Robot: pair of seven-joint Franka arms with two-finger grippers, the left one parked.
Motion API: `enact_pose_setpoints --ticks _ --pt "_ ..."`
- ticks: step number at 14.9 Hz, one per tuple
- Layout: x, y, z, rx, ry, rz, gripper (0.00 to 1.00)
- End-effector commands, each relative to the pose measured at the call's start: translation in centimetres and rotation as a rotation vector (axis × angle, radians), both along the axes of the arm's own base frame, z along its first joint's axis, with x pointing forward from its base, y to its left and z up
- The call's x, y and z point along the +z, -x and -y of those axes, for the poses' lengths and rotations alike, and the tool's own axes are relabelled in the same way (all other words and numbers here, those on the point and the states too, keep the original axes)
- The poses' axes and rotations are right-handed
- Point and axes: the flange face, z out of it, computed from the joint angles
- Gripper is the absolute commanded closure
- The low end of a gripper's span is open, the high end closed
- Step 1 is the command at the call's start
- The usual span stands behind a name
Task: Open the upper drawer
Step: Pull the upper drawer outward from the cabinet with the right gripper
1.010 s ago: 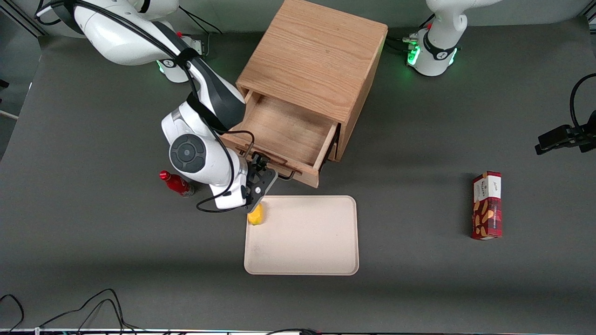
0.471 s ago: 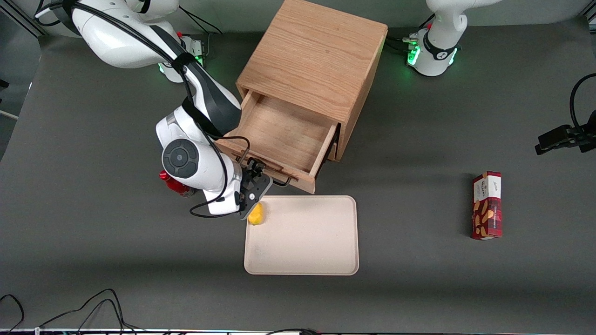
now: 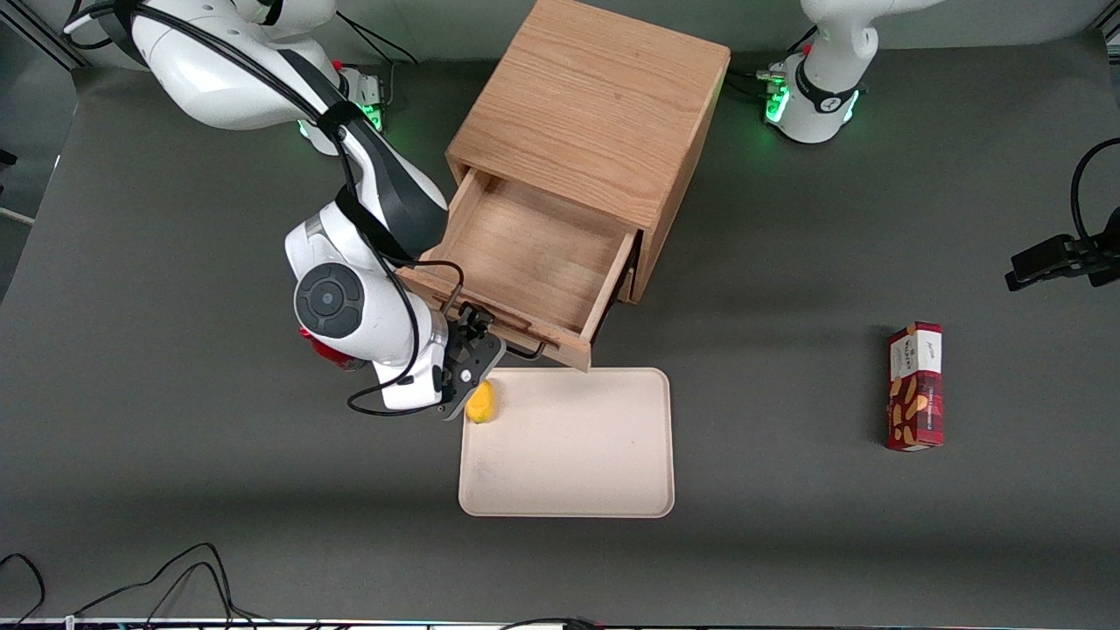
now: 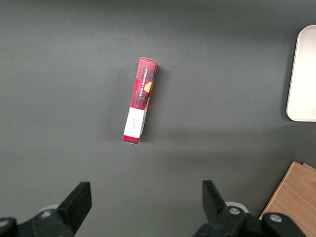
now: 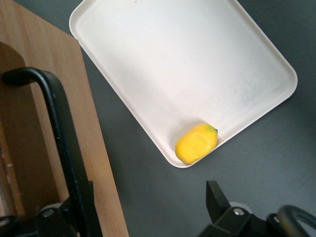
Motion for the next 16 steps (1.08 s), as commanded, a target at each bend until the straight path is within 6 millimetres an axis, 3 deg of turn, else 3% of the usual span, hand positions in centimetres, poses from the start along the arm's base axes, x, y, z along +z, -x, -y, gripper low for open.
enact_pose_setpoints --ticks 1,16 --pt "0.5 -1.3 0.5 0.018 0.008 0.016 0.0" --pt "2.0 -4.7 2.4 -0.04 -0.017 0.068 0.0"
